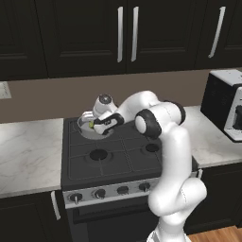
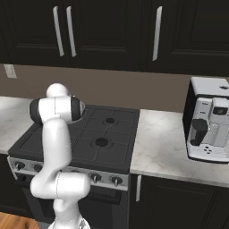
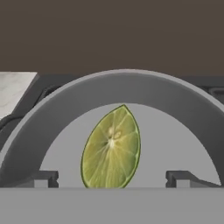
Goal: Turn on the burner for the pot on the stove. Wait thirty seconds for the pot to heat up. Then add the lemon wedge to the pot.
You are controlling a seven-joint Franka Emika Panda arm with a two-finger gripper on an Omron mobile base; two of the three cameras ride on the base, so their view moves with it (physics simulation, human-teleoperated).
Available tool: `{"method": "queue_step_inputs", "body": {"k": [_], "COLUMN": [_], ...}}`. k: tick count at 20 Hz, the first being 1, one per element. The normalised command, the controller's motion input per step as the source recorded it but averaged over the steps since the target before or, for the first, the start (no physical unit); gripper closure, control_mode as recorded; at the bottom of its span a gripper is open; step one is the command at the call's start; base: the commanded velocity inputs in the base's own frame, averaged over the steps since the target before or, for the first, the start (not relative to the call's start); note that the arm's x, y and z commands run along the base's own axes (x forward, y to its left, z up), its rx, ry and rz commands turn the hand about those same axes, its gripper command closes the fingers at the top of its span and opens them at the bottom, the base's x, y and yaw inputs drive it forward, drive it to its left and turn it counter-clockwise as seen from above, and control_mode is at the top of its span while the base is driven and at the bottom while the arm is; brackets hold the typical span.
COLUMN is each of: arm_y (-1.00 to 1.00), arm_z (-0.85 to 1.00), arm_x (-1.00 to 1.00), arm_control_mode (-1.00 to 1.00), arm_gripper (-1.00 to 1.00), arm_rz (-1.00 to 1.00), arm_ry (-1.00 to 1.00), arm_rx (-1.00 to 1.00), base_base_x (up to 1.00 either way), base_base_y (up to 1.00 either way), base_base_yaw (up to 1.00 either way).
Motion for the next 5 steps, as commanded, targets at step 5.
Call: {"method": "queue_step_inputs", "body": {"k": [5], "arm_y": [0.00], "arm_z": [0.37], "arm_x": [-0.40], "arm_control_mode": [-1.00], "arm_gripper": [-1.00], "arm_rz": [0.00], "arm_ry": [-0.16], "arm_rx": [0.00], "base_base_x": [0.00], "base_base_y": [0.00], "base_base_yaw": [0.00]}}
